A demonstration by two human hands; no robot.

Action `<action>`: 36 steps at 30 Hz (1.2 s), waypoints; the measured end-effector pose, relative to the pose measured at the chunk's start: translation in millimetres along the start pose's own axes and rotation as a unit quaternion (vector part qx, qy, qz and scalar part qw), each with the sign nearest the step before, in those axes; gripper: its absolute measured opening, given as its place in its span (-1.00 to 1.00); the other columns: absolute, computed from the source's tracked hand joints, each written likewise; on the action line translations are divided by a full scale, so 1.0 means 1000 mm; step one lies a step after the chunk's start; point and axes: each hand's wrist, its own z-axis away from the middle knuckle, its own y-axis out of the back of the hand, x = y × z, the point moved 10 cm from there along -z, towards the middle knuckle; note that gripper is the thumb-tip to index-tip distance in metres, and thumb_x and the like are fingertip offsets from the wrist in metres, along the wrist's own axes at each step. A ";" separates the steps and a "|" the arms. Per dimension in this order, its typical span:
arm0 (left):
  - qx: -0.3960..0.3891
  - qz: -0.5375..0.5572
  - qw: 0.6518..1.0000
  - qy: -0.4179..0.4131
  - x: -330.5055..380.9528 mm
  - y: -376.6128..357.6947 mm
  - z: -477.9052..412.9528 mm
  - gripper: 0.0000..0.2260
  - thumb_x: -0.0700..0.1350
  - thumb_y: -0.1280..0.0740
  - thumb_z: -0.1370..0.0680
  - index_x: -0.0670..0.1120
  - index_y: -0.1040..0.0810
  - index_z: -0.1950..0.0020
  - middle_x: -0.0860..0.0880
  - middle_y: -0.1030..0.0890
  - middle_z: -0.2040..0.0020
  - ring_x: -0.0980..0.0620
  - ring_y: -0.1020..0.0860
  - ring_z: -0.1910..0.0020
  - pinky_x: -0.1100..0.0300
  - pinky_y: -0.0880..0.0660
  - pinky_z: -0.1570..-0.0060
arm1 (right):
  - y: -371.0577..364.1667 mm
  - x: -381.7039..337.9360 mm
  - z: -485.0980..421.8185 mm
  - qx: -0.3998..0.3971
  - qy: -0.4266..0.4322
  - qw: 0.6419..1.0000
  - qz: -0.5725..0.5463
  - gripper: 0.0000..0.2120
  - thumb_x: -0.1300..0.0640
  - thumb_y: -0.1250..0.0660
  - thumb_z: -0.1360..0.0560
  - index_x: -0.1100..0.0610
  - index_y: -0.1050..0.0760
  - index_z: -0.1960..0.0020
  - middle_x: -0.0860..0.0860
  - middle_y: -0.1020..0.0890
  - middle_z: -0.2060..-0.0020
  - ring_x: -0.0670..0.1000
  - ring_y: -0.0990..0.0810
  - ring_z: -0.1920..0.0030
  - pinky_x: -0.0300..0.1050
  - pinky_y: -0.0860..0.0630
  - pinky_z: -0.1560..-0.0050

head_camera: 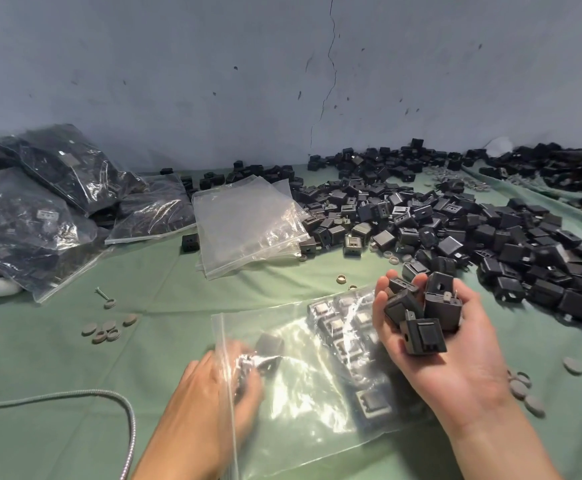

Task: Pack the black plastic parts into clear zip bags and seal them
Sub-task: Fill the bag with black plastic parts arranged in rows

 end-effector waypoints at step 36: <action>0.047 -0.024 0.997 -0.048 0.035 -0.017 -0.052 -0.73 0.09 -0.20 -0.65 0.01 -0.46 0.19 0.06 -0.47 0.43 0.14 -0.44 0.43 0.16 -0.44 0.22 | -0.027 0.032 -0.002 -0.029 -0.043 0.999 -0.005 -0.77 -0.01 -0.38 -0.48 0.14 -0.55 0.00 0.19 -0.63 -0.21 0.21 -0.66 -0.08 0.07 -0.66 0.12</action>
